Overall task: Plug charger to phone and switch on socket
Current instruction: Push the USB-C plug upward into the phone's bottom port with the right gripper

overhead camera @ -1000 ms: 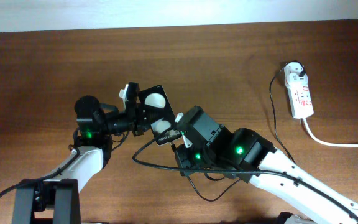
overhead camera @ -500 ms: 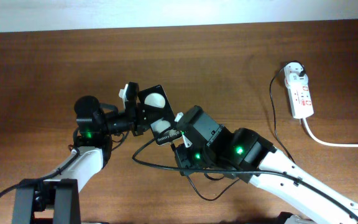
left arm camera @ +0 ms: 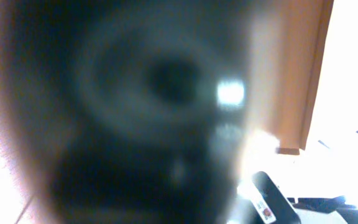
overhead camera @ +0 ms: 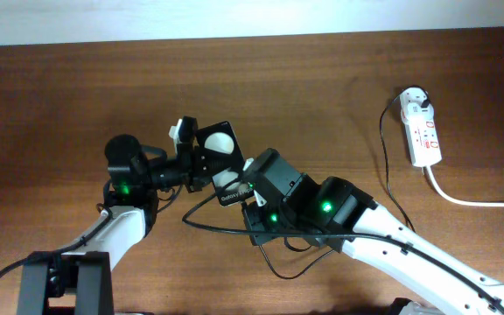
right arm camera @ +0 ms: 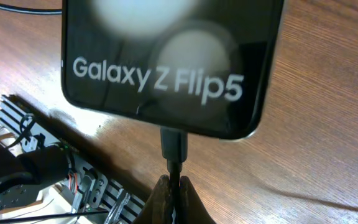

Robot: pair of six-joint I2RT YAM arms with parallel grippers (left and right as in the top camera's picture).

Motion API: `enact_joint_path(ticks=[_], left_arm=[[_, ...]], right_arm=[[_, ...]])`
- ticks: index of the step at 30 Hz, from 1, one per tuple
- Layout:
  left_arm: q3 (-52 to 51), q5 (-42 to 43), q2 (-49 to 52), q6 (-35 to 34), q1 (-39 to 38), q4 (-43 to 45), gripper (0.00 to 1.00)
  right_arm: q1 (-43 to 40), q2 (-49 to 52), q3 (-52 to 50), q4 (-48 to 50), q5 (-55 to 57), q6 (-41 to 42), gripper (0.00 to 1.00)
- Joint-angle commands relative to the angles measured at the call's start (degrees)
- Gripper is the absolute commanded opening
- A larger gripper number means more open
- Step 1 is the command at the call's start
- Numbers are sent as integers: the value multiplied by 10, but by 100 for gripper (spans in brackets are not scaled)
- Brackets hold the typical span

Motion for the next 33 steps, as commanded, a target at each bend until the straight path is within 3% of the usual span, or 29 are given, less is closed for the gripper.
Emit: enact_joint_path(ticks=[1,17,21,25,33], left_arm=[[4,21,-1,34,0,6,0],[4,-11,-1,114,0,5,0],[4,-11,-1,106,0,5,0],[4,-11,-1,50,0,5,0],[4,-7,-1,50,0,5,0]], right_arm=[[3,3,0,2,11,4,4],[3,2,0,-9,-27,-17,4],[3,2,0,-9,-25,-17,4],[3,3,0,-9,-25,-17,4],[3,3,0,-6,-21,-17,4]])
